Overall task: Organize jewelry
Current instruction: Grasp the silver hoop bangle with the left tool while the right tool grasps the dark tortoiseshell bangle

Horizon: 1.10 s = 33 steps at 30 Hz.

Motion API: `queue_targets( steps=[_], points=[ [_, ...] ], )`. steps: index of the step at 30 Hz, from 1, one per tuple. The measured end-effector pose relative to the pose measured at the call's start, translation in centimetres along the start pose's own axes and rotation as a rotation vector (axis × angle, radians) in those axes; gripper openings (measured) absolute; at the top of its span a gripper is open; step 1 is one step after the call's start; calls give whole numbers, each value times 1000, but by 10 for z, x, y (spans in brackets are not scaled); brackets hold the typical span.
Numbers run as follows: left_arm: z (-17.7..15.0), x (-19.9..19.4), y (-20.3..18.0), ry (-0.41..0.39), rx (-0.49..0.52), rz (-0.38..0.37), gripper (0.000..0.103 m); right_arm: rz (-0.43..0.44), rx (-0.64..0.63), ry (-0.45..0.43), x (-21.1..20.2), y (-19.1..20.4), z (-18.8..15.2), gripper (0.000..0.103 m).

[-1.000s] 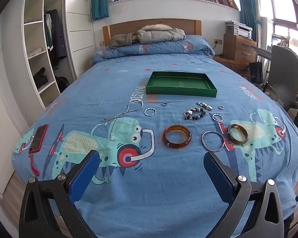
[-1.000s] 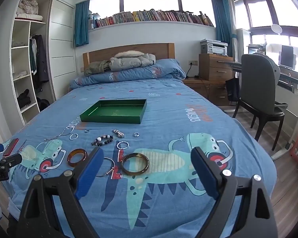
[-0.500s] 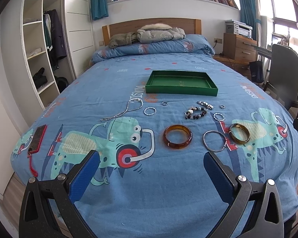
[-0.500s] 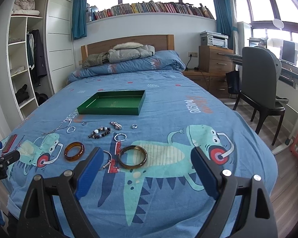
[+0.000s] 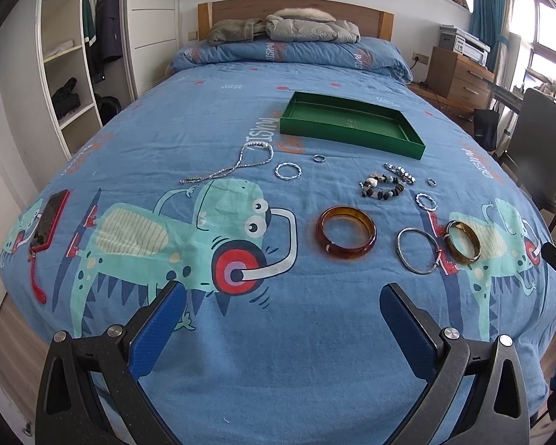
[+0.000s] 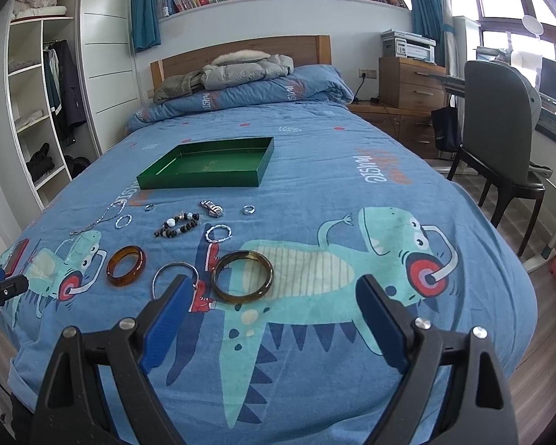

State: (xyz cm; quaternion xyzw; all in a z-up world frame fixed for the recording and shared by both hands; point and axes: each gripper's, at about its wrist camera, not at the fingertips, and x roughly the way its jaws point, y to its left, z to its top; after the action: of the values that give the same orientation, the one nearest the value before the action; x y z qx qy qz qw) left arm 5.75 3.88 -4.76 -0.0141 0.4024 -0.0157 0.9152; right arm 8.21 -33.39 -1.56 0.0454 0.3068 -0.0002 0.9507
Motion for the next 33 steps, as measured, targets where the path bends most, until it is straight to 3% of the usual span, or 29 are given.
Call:
queue_targets(
  steps=[4,12,15,20,23,26,33],
  points=[
    [0,17,2,43,-5,-19,99,19,5,34,19,0,-3,88],
    [0,47,-42,135,75,-207,67,68,6,82,52,-3,-2,86],
    [5,62,-66,160,107,-275,58,89,-6,105,66,-6,2,77],
    [15,100,-92,223,100,-339,43,143,4,167,100,-15,11,47],
    [19,119,-103,245,105,-331,39,164,-6,206,120,-16,12,43],
    [21,136,-110,266,110,-316,29,173,-32,240,140,-15,10,43],
    [27,152,-121,267,165,-289,26,171,-89,299,170,-10,6,42]
  ],
)
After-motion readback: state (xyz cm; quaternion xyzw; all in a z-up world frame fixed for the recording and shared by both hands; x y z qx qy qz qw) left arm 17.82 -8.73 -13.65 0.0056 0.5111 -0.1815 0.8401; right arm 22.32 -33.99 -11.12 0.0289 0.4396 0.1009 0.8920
